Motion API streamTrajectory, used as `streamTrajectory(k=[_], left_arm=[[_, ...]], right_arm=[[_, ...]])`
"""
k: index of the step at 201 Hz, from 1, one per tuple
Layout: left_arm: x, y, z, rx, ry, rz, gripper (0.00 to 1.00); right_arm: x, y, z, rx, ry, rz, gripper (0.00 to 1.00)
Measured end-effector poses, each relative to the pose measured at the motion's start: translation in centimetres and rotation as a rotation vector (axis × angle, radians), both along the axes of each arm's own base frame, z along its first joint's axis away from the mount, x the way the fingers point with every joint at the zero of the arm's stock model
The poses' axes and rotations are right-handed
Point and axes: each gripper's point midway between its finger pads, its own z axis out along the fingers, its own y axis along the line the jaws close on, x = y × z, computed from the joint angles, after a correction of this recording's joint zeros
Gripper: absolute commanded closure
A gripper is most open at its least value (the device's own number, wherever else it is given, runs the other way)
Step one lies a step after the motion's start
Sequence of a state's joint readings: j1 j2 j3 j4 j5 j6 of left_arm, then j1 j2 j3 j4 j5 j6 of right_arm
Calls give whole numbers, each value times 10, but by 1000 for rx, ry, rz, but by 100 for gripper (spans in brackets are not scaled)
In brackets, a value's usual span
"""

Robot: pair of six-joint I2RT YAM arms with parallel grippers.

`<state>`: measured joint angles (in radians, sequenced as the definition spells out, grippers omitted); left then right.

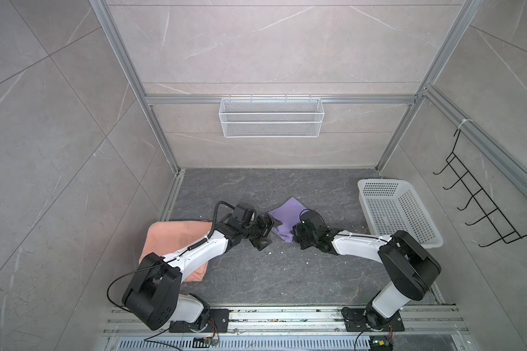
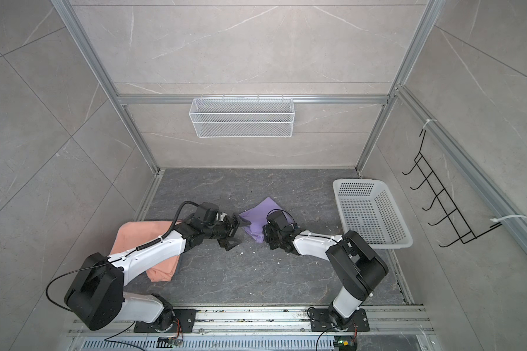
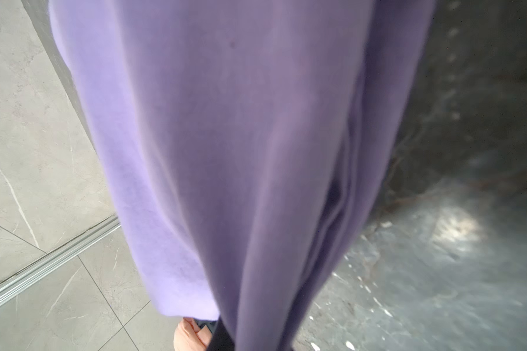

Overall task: Fold and stack the t-shirts
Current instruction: 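Lift the lavender shirt up between both grippers, then carry the lavender shirt onto the pink stack with left gripper while right withdraws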

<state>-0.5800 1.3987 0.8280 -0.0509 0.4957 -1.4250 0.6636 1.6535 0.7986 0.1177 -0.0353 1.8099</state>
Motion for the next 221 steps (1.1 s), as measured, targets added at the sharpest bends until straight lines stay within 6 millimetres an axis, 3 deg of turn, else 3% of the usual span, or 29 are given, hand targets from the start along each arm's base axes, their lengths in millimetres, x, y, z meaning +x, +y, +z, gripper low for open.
streamTrajectory(k=[71, 145, 178, 221], left_arm=[[12, -2, -54, 64, 147, 69, 1], [55, -42, -45, -42, 90, 107, 21], [57, -56, -49, -50, 90, 89, 40], [48, -49, -60, 30, 101, 48, 88]], right_arm=[[-2, 4, 33, 56, -49, 19, 99], [-7, 10, 36, 89, -34, 53, 99], [-4, 11, 42, 97, -44, 52, 99], [-8, 12, 49, 94, -45, 81, 95]])
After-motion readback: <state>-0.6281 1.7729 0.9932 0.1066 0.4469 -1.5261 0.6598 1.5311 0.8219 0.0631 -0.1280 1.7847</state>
